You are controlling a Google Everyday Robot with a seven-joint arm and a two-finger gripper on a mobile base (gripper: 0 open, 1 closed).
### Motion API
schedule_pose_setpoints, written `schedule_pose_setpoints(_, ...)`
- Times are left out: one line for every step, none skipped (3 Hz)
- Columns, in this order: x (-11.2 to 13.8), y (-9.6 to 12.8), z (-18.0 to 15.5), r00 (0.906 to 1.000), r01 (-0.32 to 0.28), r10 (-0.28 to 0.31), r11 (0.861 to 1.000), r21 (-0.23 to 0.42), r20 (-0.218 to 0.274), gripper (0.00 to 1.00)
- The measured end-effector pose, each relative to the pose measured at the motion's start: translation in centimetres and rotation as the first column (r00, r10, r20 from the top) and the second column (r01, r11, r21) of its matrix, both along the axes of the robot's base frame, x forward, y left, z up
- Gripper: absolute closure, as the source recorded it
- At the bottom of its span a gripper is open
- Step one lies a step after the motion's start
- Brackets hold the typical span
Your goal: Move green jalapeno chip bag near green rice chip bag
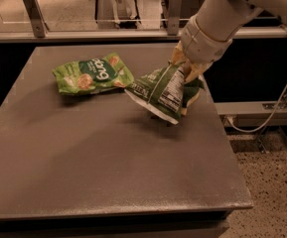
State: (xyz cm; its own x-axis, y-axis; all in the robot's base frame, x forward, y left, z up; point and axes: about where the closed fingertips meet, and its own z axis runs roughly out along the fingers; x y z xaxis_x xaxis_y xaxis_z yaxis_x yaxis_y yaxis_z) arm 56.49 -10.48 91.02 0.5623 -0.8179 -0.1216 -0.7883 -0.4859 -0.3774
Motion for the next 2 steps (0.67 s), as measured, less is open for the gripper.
schedule_pose_setpoints(2.9,1.1,0.0,0.9973,-0.019,0.013,0.996,0.084,0.072,1.00)
schedule_pose_setpoints(5.2,2.6,-0.3,0.9907,-0.062,0.042,0.986,0.157,0.129,1.00)
